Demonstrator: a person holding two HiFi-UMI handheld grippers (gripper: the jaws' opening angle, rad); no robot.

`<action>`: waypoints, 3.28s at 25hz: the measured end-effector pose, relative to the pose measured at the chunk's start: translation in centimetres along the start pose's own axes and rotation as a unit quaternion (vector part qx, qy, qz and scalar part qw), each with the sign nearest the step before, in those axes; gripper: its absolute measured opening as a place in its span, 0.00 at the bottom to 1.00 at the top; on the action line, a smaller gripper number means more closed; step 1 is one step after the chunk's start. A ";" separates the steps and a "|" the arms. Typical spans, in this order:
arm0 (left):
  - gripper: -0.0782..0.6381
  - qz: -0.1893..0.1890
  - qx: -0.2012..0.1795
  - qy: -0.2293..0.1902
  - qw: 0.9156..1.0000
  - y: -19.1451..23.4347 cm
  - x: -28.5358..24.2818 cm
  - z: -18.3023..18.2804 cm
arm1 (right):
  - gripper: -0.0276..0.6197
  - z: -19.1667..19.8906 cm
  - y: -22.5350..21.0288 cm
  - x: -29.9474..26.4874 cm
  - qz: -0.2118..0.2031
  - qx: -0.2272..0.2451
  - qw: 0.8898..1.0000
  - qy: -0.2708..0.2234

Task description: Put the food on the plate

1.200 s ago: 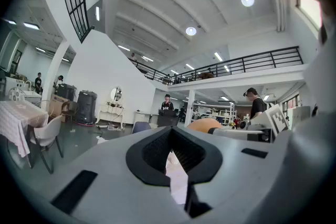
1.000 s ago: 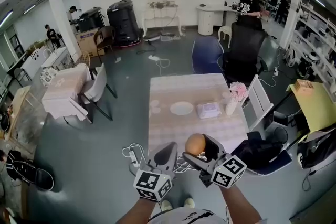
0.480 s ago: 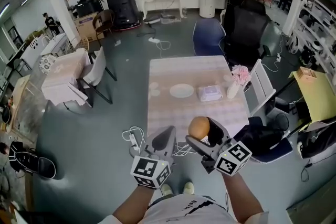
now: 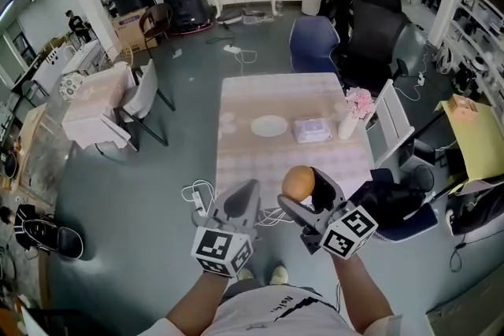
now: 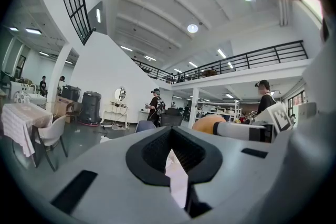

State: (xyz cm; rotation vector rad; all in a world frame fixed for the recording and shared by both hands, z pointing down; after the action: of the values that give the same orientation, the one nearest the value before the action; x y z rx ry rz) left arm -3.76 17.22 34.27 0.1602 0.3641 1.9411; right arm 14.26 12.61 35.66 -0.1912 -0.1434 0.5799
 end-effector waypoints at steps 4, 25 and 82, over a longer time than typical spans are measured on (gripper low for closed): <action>0.12 -0.006 0.000 0.001 1.000 -0.7 -0.4 0.4 | 0.68 -0.1 -0.6 0.5 -0.003 0.001 1.000 -0.001; 0.12 0.008 0.000 0.014 1.000 5.1 -7.3 -0.1 | 0.68 1.1 -5.7 -5.6 0.031 0.007 0.999 0.020; 0.12 0.033 0.016 0.149 0.988 26.2 -34.0 16.2 | 0.68 28.5 -32.3 -26.3 0.176 0.076 0.928 0.318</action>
State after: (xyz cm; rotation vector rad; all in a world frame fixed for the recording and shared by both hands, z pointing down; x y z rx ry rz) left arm -8.90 -20.39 60.06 -0.1010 0.5930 2.0281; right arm 4.28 -24.57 68.34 -0.2479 0.5778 0.8556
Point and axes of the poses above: the fingertips, and each gripper's own axes: x backward along the fingers, y to its left, z out of its underside, the point moved 8 cm from there along x, backward along the fingers, and after that the axes turned 8 degrees about x, right-handed, at the moved point
